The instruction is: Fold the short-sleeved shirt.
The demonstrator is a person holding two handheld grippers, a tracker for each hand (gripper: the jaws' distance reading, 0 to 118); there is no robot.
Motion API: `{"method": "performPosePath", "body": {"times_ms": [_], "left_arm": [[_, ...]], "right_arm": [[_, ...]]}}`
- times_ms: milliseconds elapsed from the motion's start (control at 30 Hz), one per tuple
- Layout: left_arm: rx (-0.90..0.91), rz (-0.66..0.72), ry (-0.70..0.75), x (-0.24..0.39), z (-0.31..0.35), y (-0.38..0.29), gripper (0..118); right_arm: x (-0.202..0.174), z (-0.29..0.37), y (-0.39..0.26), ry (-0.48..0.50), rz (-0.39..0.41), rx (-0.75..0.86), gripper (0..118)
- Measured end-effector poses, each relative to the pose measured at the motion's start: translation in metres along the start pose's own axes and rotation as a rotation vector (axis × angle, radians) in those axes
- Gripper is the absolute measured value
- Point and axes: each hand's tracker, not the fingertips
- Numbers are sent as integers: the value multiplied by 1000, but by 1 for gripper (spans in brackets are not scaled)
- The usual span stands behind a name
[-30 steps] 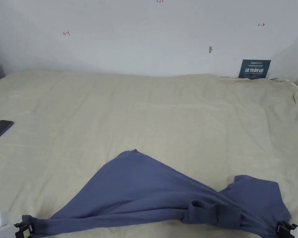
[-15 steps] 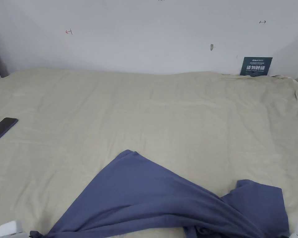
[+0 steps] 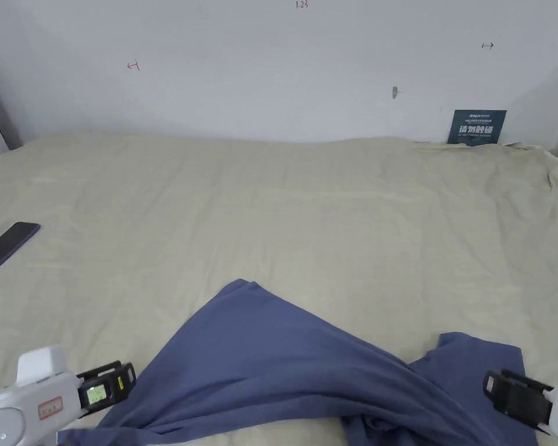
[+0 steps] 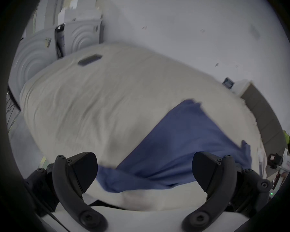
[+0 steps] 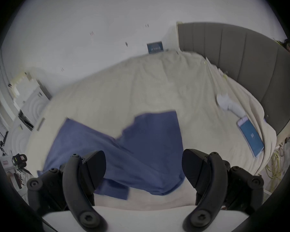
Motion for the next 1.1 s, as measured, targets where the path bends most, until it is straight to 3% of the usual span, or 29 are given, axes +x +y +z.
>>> {"method": "performPosePath", "body": {"times_ms": [200, 233, 300, 333, 367, 400, 433, 467, 500, 767, 1000, 1033, 1100], "left_arm": [[221, -85, -63, 47, 37, 28, 113], [248, -99, -73, 53, 40, 27, 102], [258, -135, -106, 65, 41, 24, 66], [264, -158, -123, 70, 41, 20, 58], [264, -163, -130, 75, 40, 17, 58], [261, -164, -135, 78, 38, 14, 35], [255, -158, -149, 81, 35, 11, 14], [244, -153, -160, 83, 33, 9, 3], [224, -140, -193, 84, 31, 8, 0], [148, -156, -214, 105, -4, 29, 0], [-11, -206, -218, 134, -87, 88, 0], [-34, -216, -222, 137, -101, 95, 2], [-64, -208, -219, 145, -134, 112, 18]], "right_arm": [[-23, 50, 26, -2, 51, 205, 93], [-28, 55, 25, -3, 69, 232, 87], [-33, 62, 23, -4, 89, 268, 65], [-35, 65, 22, -3, 94, 275, 59], [-36, 66, 19, -6, 108, 287, 59], [-38, 67, 17, -15, 114, 301, 34], [-39, 67, 14, -26, 125, 313, 0], [-40, 68, 12, -19, 135, 325, 0], [-41, 68, 10, -10, 136, 320, 0], [-39, 63, 12, -18, 142, 312, 0], [-29, 40, 20, -42, 118, 284, 0], [-27, 35, 22, -45, 115, 277, 0], [-24, 25, 24, -54, 108, 261, 0]]}}
